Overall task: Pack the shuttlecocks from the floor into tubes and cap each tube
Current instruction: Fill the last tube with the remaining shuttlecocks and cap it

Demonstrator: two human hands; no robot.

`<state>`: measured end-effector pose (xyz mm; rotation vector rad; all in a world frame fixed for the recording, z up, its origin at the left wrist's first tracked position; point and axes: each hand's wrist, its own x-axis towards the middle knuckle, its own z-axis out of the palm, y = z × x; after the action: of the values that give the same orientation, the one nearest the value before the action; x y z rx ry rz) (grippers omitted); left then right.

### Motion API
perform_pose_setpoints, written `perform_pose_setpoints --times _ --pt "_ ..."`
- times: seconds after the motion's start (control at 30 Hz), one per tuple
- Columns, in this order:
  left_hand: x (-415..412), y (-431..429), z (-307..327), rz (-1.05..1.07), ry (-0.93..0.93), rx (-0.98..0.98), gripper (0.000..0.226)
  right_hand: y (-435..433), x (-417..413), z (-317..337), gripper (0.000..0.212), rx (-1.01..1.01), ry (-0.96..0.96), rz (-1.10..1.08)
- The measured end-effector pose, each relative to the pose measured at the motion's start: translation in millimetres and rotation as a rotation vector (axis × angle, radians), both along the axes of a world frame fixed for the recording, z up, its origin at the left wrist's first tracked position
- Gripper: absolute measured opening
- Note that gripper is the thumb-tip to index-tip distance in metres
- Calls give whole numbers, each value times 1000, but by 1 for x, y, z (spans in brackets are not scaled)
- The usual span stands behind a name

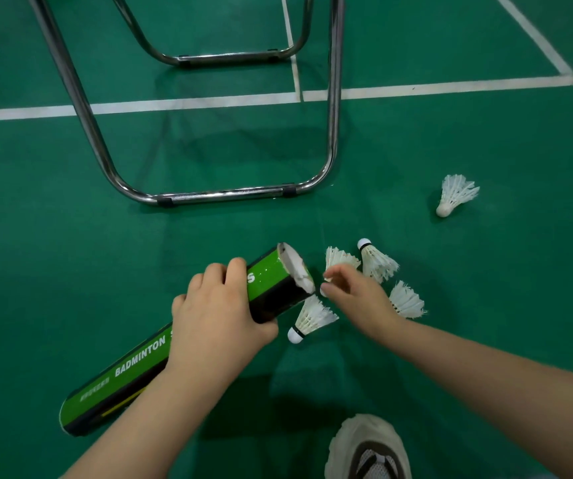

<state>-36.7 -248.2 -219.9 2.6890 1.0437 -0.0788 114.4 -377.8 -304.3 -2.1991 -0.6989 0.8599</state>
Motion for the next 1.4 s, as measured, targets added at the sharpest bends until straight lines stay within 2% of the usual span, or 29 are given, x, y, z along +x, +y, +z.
perform_pose_setpoints --times 0.1,0.17,0.2,0.3,0.37,0.47,0.57,0.77,0.9,1.0,1.1,1.13,1.23,1.27,1.3,1.4 --pt "0 0 -1 7 -8 1 63 -8 -1 -23 53 -215 120 146" --pt "1 -2 -2 7 -6 5 63 -5 -3 -30 61 -295 149 201" --pt "1 -3 -2 6 -5 4 63 -2 -3 -34 57 -320 140 223" --pt "0 -4 -3 2 -7 -4 62 7 -1 -37 22 -316 61 227" --pt "-1 -4 -3 2 -9 -9 62 10 0 -35 32 -294 29 216" --pt "-3 0 -3 17 -9 -10 62 12 -2 -32 39 -225 33 119" --pt "-4 3 -3 31 -14 -13 61 7 -2 -26 30 -139 91 -5" --pt "-5 2 -7 25 -4 -16 61 5 -3 22 9 288 299 -380" --pt "-5 2 -9 25 1 -20 61 12 -4 58 14 485 332 -464" --pt "-4 2 -9 27 0 -27 61 18 -7 75 6 580 330 -374" --pt "-4 1 -9 26 -2 -18 62 23 -13 78 6 516 234 -101" --pt "-4 1 -10 25 -5 -16 62 24 -16 78 13 463 216 11" --pt "-4 1 -10 28 -11 -20 62 27 -19 81 54 314 226 232" --pt "-4 2 -11 29 -13 -18 62 28 -17 84 58 291 204 259" --pt "-4 2 -10 31 -12 -16 62 29 -15 89 51 289 176 250" --pt "-4 2 -9 36 -12 -13 62 27 -6 100 14 340 110 149"
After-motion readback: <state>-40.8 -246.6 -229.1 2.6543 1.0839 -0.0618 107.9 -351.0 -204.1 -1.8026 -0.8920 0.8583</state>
